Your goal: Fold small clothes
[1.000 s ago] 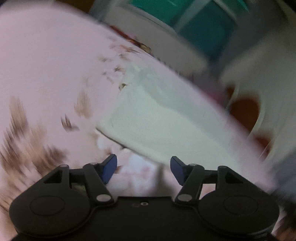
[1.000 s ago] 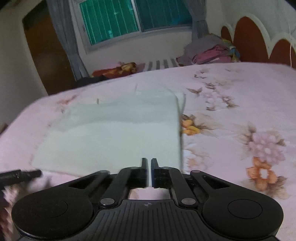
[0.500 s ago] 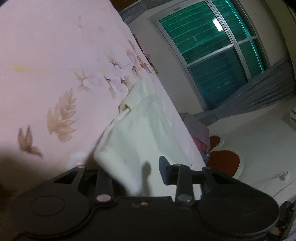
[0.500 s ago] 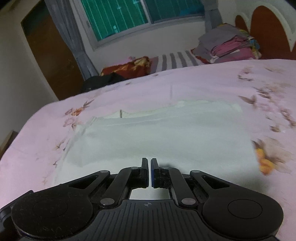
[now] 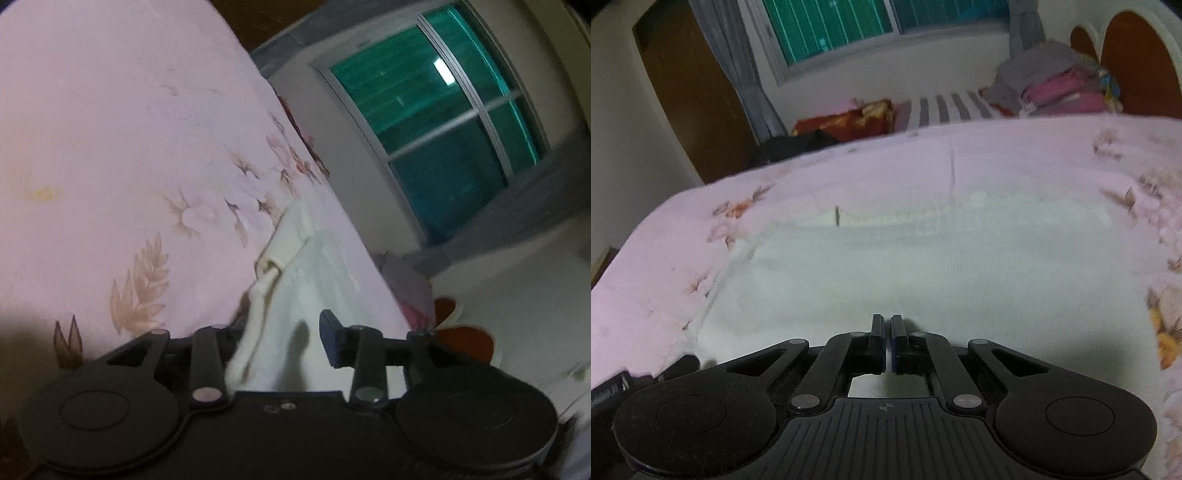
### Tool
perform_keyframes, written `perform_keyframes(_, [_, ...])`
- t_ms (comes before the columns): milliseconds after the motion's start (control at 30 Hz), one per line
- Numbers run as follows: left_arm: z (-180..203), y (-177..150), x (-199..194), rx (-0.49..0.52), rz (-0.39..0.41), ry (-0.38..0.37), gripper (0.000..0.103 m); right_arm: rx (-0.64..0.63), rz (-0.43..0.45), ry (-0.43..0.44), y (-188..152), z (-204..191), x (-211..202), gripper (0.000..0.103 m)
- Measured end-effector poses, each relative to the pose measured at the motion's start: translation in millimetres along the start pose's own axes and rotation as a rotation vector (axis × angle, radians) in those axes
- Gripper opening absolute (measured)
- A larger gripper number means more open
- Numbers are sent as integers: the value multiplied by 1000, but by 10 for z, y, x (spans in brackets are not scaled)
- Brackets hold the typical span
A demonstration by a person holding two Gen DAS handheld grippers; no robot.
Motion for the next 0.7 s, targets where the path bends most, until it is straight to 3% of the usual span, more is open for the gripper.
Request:
perform_keyframes(67, [51,8,54,22,-17,12,36,-28,-21,-6,-77,11,90,2])
perform_keyframes(167, [176,5,126,67,-65,3,7,-31,-22,6,-68,13,90,2])
perform_keyframes(300, [576,7,3,195,-38,-59,7,58,2,56,-20,182,-58,2])
perform_keyframes(433, [1166,-181,-15,361,-88,-130,7,123,74,47,64,501,-387,2])
perform_keyframes(600, [1911,-762,39,551,-192,-208,7,233,140,12,186,1167,-841,2])
perform_keyframes(700, [2174,-1217,105,602,-258,-235,9,292,175,0,261,1552,-1092,2])
Point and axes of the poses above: each gripper's, at about its wrist camera, not at the fingertips, and x roughly the way its jaws point, z to its right, y to its top, the point moved 2 cm from there along x, roughly the way its jaws point, and after that the axes turned 7 degrees about z, right-handed, at the moved point
